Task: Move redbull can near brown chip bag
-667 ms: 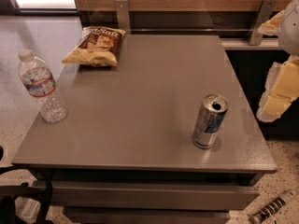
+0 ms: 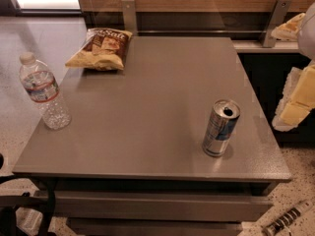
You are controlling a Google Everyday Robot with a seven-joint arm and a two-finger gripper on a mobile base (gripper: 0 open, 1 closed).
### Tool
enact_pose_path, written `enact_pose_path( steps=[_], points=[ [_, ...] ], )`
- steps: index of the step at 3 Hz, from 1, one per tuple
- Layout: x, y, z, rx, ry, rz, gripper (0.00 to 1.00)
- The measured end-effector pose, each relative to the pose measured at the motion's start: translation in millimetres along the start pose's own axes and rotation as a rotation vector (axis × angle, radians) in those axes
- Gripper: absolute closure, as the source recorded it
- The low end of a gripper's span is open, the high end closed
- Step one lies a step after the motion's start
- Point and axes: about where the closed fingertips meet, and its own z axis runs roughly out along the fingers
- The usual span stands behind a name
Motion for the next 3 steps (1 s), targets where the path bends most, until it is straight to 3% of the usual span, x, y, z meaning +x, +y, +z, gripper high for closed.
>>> enact_pose_path(
  steps=[2,3],
  points=[
    [29.4,21.1,17.9,-0.073,-0.321,-0.012,0.0],
    [25.4,31.4,38.8,-0.097,-0.537,-0.012,0.0]
  ],
)
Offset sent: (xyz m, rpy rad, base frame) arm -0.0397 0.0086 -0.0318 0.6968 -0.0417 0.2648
